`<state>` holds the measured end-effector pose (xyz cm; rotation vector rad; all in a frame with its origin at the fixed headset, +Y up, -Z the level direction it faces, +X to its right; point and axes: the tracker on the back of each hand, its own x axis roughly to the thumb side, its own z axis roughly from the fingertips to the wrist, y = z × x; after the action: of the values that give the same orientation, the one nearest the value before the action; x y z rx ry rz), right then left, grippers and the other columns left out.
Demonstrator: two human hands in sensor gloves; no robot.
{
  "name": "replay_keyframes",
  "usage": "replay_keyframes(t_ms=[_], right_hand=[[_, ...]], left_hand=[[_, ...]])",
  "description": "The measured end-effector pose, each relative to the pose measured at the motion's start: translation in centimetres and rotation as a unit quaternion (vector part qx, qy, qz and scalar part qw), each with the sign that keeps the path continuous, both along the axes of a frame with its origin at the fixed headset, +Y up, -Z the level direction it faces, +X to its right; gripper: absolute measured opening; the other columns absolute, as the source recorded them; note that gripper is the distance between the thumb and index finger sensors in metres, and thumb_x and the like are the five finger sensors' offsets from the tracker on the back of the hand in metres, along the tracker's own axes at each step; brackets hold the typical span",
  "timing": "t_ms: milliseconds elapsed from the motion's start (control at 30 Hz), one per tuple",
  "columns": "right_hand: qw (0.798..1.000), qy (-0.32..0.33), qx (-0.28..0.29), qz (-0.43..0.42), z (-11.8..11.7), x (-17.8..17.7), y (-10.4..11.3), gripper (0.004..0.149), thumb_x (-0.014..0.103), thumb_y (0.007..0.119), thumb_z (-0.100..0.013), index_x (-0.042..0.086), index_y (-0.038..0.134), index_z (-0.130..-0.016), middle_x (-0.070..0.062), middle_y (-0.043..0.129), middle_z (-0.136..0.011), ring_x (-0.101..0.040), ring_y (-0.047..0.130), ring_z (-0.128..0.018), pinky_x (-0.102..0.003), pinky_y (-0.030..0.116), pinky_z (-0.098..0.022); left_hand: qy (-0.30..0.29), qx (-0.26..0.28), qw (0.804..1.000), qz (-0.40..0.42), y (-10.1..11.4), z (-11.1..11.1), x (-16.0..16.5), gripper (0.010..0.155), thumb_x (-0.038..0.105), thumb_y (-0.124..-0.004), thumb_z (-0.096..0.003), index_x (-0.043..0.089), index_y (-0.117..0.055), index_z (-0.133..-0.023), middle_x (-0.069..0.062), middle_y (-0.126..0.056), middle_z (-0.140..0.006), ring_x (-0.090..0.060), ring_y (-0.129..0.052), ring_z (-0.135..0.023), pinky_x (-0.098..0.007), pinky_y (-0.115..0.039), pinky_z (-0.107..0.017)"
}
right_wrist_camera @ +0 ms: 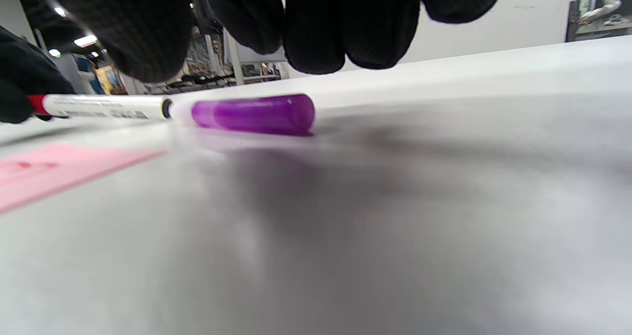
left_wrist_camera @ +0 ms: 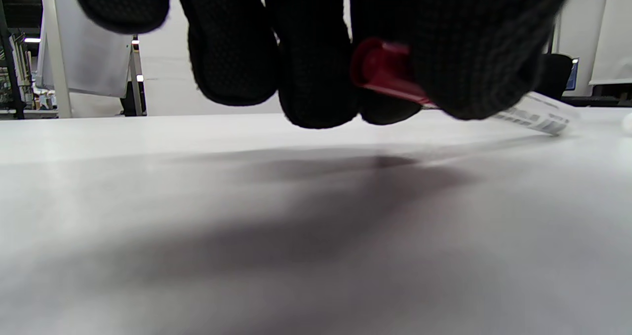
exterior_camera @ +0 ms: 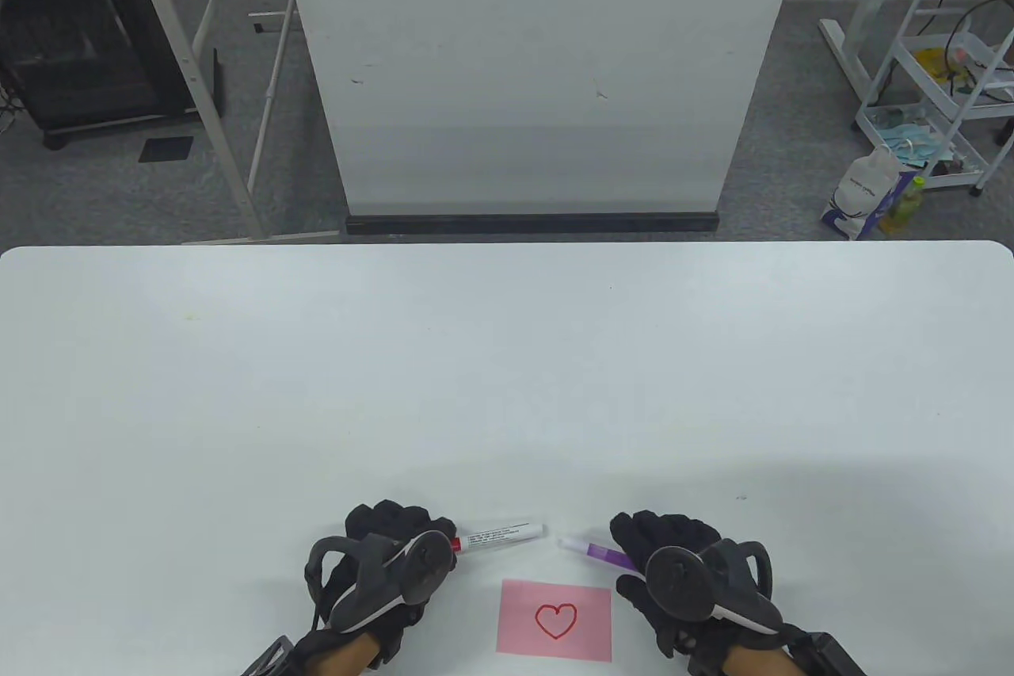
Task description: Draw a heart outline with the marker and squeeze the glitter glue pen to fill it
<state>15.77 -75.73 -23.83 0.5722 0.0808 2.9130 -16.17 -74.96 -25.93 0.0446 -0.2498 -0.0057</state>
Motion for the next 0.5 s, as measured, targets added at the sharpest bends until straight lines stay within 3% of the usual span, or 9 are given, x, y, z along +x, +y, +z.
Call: replay_keyframes(t_ms=[133,500], right_hand=[[0.998,-0.022,0.022,0.056,-0.05,-0.60,-0.30,0.060,0.043,0.083,-0.040,0.021,0.076,-0.095,-0.017,0.078,-0.096,-0.042,0.080,-0.082,-0.060,0.063,-0.062],[0.995,-0.063,0.000,0.077,-0.50,-0.69,-0.59,0.047,0.042,0.088,-0.040,0.023,0.088,-0.083,-0.014,0.085,-0.088,-0.038,0.086,-0.073,-0.057,0.067,-0.059]], left_hand=[[0.008,-0.010,1.000,-0.016,-0.13,-0.16,-0.04,0.046,0.050,-0.089,-0.0392,0.032,-0.092,-0.082,-0.001,-0.095,-0.084,-0.035,-0.087,-0.081,-0.066,-0.061,-0.065],[0.014,-0.041,0.999,-0.029,-0.21,-0.27,0.09,0.047,0.050,-0.089,-0.0398,0.030,-0.091,-0.082,-0.001,-0.094,-0.084,-0.033,-0.090,-0.075,-0.066,-0.061,-0.065]])
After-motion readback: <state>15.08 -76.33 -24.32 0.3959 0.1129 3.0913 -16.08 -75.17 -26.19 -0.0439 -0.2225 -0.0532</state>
